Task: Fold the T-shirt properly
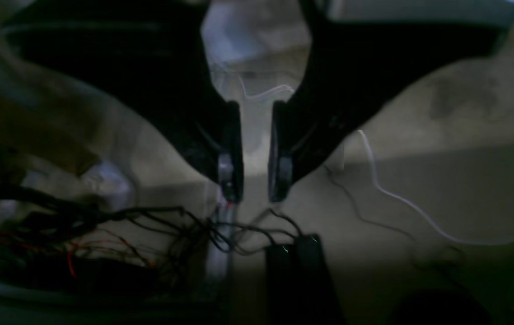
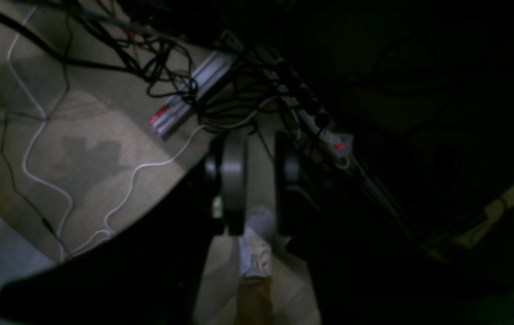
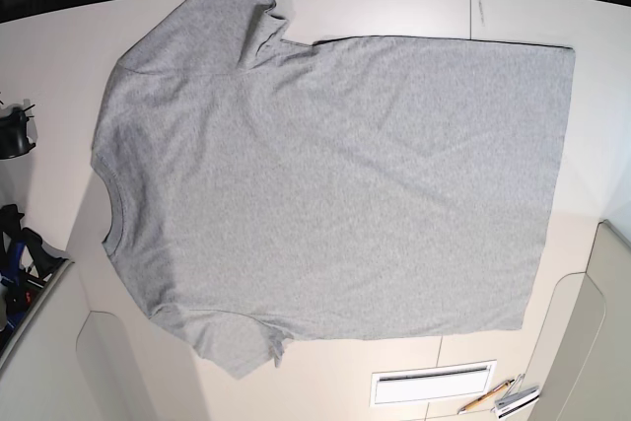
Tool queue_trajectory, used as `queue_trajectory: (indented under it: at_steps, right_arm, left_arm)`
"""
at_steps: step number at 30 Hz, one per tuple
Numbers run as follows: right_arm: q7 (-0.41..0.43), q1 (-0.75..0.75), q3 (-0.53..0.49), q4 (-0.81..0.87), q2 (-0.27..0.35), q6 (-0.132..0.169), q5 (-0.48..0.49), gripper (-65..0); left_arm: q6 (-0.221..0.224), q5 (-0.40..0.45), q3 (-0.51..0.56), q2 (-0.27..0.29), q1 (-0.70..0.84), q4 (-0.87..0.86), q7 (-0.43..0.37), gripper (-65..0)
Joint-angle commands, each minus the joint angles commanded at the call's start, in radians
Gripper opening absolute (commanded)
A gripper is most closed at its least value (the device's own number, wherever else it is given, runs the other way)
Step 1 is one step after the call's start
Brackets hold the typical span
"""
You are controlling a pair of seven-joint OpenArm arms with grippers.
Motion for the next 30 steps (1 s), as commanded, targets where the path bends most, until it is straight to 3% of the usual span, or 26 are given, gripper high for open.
queue_trajectory:
  at_steps: [3,5,9,11,16,19,26,30]
  right_arm:
    - [0.000,-0.019,0.000,0.051,0.014,-0.005,0.000,-54.8]
    - [0.000,-0.038,0.000,0.090,0.028,-0.024,0.000,-54.8]
    - [-0.010,-0.078,0.002,0.174,0.051,-0.116,-0.007,-54.8]
    - [-0.035,-0.093,0.006,0.217,0.055,-0.141,-0.016,-54.8]
    - [-0.081,-0.118,0.021,0.304,0.055,-0.154,-0.030,-54.8]
    - [-0.086,-0.118,0.027,0.333,0.055,-0.200,-0.031,-54.8]
    - [-0.172,-0.121,0.039,0.432,0.055,-0.260,-0.082,-54.8]
    - [-0.210,-0.126,0.039,0.513,0.055,-0.304,-0.097,-54.8]
  left_arm:
    - [0.000,-0.047,-0.062,0.000,0.002,0.051,0.029,-54.2]
    - [0.000,-0.077,-0.092,0.000,0.002,0.081,0.049,-54.1]
    - [0.000,-0.103,-0.134,-0.001,0.002,0.130,0.071,-54.1]
    - [0.000,-0.103,-0.150,-0.003,0.003,0.147,0.075,-54.1]
    - [0.000,-0.106,-0.164,-0.027,0.004,0.166,0.074,-53.9]
    - [0.000,-0.106,-0.164,-0.040,0.005,0.177,0.074,-51.3]
    - [0.000,-0.107,-0.171,-0.050,0.005,0.209,0.074,-51.0]
    - [0.000,-0.164,-0.196,-0.050,0.004,0.232,0.074,-47.0]
